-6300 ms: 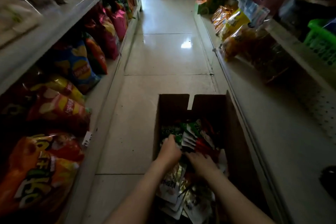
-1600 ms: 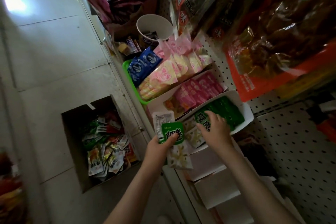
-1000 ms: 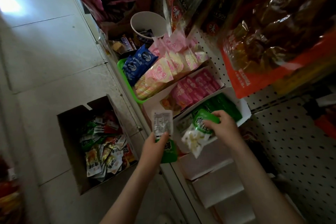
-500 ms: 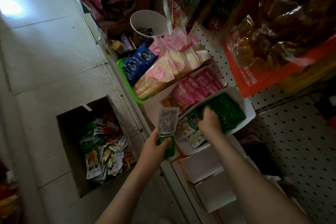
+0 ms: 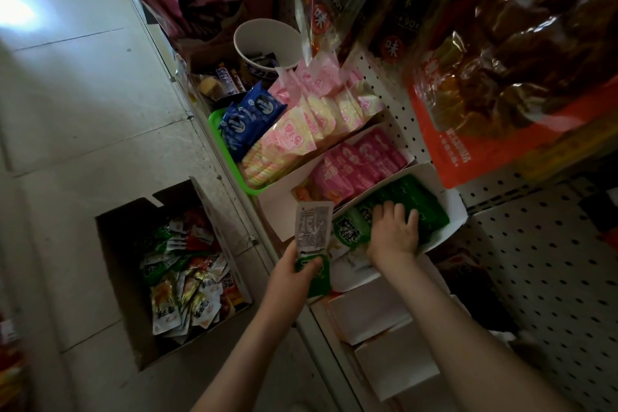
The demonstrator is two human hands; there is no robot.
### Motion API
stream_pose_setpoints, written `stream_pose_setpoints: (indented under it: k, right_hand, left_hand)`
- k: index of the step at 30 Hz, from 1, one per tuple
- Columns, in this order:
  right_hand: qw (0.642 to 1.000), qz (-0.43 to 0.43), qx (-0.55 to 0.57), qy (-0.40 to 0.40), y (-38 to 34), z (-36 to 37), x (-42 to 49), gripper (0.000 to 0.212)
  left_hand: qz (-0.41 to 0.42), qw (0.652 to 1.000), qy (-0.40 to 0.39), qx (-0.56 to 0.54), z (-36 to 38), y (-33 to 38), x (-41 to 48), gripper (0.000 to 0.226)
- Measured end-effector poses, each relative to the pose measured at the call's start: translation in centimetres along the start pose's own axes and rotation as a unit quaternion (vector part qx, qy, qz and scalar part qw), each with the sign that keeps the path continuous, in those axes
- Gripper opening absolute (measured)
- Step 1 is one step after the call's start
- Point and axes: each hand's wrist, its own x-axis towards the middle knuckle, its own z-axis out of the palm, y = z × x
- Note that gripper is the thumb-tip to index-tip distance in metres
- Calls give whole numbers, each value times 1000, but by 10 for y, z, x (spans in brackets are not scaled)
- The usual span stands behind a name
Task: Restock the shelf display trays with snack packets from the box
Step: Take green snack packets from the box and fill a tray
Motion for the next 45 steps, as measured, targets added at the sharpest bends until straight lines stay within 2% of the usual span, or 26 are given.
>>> stream_pose_setpoints:
  k: [2, 4, 6, 8, 10, 13, 18, 21, 25, 28, 37, 41, 43, 45]
  right_hand:
    - [1000, -3, 17, -4, -2, 0, -4, 67]
    - [998, -41, 29, 32, -10, -3, -13, 63]
    - [983, -151, 59, 90, -20, -6, -22, 49]
    - [946, -306, 97, 33, -29, -8, -30, 40]
    - [924, -369, 82, -57, -30, -8, -33, 44]
    - [931, -339, 9, -135, -26, 0, -26, 53]
    - [938, -252, -139, -194, -33, 4, -17, 74]
    - [941, -210, -171, -205, -34, 4, -11, 73]
    - [944, -157, -226, -180, -36, 7, -9, 71]
    - [960, -131, -190, -158, -33, 8, -9, 69]
    - [982, -175, -23, -66, -22, 8, -17, 73]
    - [980, -190, 58, -5, -11, 10, -23, 58]
    - [972, -173, 161, 10, -9, 6, -25, 50]
    - [936, -131, 327, 28, -8, -1, -28, 46]
  left_hand:
    - [-9, 1000, 3, -16, -2, -3, 0, 36]
    - [-16, 999, 6, -30, -2, -4, 0, 36]
    - [-24, 999, 10, -43, -2, -5, 1, 37]
    - [-25, 999, 14, -46, -2, -5, 1, 38]
    - [-19, 999, 21, -41, -3, -7, 2, 39]
    - [-16, 998, 31, -44, -6, -9, 2, 39]
    - [-17, 998, 36, -52, -6, -11, 1, 37]
    - [-3, 999, 28, -29, -6, -10, -2, 35]
    - [4, 999, 31, -8, -11, -9, -5, 37]
    - [8, 999, 37, -12, -13, -10, -6, 39]
    - [14, 1000, -4, -13, -5, -5, -9, 31]
    - [7, 1000, 14, 1, -3, -3, -6, 26]
    - [-3, 1000, 24, 11, -3, -2, -4, 23]
    - [-11, 1000, 18, 14, -2, -1, -3, 18]
